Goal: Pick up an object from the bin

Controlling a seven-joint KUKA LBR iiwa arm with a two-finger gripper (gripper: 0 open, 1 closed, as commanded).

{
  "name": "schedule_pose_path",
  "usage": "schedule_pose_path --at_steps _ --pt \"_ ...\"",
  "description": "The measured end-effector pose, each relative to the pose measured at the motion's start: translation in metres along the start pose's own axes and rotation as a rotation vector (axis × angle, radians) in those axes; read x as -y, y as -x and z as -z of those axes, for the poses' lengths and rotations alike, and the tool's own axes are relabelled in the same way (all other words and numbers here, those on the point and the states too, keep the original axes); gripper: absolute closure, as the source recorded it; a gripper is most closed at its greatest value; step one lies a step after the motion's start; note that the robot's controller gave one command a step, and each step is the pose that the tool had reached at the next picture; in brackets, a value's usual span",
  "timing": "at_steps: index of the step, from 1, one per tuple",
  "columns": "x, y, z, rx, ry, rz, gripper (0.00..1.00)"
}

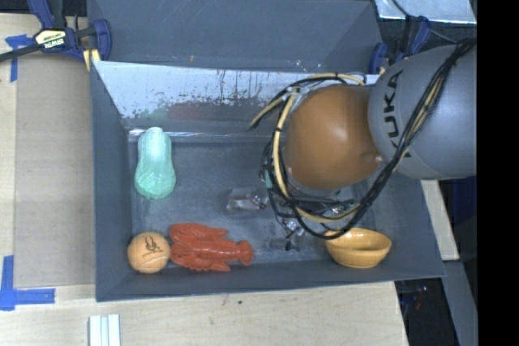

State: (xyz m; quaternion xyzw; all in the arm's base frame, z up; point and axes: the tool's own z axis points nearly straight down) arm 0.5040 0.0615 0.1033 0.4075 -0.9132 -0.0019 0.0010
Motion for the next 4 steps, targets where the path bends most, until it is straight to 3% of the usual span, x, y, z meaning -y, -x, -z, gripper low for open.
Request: schedule_pose_path --at_steps 1,2,4 --pt "-0.082 0.076 -0.033 0.009 -0.008 -0.269 0.0" --pt "-0.096 0.114 -0.028 0.0 -0.012 0.262 1.0" --pt "-0.096 0.113 -0.016 -0.001 -0.011 0.259 1.0"
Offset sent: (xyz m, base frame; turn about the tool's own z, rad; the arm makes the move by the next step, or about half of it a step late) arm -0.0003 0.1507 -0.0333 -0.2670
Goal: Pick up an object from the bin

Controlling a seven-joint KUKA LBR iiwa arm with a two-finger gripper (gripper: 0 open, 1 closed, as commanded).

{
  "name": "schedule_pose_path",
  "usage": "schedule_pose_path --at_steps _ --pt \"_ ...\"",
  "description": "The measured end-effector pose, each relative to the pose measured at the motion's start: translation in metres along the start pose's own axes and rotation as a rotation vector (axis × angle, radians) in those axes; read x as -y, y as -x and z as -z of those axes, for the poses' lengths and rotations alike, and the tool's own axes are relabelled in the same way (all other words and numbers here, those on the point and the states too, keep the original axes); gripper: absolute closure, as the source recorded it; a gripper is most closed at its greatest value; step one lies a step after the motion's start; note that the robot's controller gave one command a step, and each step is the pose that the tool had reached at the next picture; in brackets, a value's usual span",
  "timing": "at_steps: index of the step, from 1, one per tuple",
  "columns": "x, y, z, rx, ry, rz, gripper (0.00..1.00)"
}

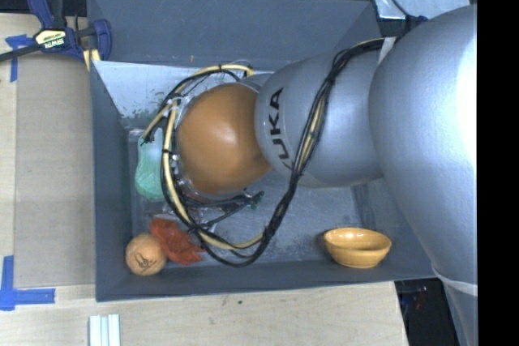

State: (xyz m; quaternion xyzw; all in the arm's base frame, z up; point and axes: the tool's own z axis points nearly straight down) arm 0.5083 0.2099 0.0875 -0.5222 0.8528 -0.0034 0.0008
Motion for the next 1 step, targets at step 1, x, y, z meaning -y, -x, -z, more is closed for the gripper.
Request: schedule_pose_path --at_steps 1 --pt "-0.001 0.0 0.0145 0.001 0.002 0.001 1.0"
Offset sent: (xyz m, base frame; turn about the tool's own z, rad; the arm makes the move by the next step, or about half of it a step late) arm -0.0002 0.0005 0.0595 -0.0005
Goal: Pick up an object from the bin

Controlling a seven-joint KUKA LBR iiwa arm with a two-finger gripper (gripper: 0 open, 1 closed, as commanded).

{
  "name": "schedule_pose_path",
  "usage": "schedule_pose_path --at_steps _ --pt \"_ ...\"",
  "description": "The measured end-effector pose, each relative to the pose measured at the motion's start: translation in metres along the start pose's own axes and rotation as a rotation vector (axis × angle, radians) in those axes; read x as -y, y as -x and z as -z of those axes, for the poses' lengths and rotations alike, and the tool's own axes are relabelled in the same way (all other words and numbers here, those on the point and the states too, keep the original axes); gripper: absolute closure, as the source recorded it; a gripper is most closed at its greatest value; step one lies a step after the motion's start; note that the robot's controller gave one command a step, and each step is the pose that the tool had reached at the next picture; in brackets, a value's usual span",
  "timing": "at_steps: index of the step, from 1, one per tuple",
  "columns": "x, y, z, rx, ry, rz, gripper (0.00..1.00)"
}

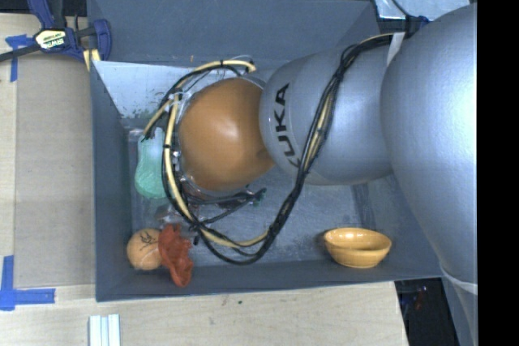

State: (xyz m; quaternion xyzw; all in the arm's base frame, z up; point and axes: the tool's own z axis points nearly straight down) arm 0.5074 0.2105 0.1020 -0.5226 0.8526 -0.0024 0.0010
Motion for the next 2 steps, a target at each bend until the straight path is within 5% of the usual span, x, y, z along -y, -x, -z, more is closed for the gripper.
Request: schedule_pose_path --at_steps 2 --pt "0.0 0.0 0.065 0.0 0.002 -0.005 1.0"
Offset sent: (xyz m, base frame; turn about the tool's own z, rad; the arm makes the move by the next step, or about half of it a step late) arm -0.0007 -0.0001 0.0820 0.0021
